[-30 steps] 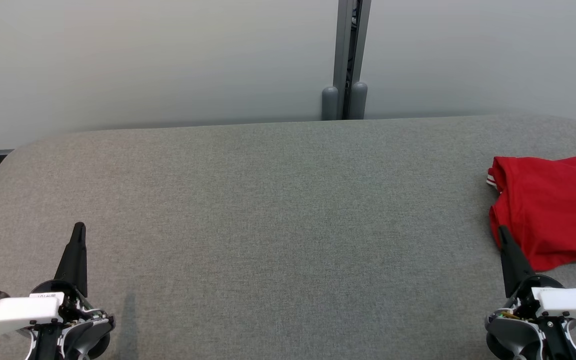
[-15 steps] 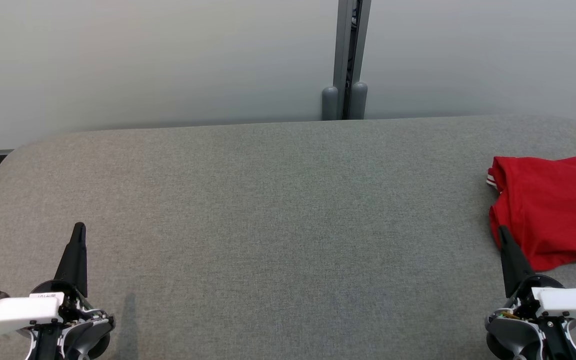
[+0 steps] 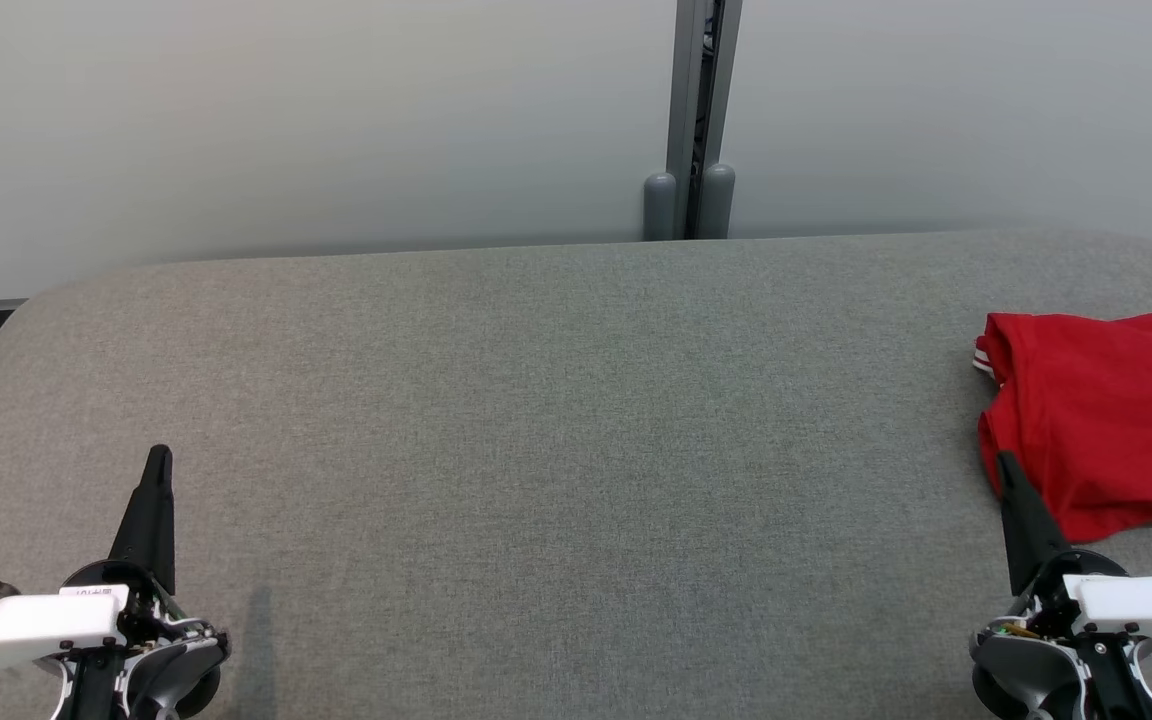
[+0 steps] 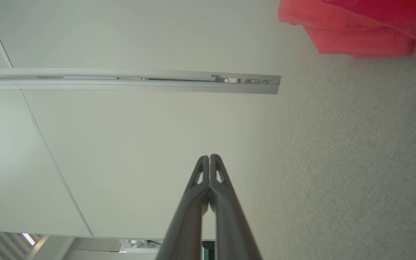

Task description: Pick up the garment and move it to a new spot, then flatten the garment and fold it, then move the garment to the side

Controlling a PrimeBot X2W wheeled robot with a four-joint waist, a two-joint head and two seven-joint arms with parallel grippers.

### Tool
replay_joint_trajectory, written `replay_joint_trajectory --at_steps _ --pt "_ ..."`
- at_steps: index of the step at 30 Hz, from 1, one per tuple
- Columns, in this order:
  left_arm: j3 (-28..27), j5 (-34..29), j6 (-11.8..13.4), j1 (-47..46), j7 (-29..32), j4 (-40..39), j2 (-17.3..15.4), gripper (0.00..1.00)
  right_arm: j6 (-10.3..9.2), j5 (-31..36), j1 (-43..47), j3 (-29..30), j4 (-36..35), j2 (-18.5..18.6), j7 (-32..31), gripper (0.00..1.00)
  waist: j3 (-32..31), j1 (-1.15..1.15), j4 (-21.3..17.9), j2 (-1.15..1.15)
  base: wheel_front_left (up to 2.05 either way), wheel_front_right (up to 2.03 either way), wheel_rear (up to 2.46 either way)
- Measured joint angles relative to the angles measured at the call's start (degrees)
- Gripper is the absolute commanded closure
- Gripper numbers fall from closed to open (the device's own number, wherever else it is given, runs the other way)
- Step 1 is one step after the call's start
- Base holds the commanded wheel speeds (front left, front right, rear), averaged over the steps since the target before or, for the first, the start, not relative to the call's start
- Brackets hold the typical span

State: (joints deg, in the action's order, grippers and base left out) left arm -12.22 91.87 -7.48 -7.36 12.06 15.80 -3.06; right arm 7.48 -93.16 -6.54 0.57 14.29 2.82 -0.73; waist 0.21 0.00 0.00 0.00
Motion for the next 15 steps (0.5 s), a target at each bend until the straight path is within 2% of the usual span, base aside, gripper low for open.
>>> replay_joint_trajectory --at_steps 15 --pt "-0.1 0.0 0.0 0.0 0.0 0.0 0.1 1.0 0.0 0.0 0.0 0.0 0.0 0.0 0.0 1.0 0.0 0.0 0.0 0.0 0.0 0.0 0.0"
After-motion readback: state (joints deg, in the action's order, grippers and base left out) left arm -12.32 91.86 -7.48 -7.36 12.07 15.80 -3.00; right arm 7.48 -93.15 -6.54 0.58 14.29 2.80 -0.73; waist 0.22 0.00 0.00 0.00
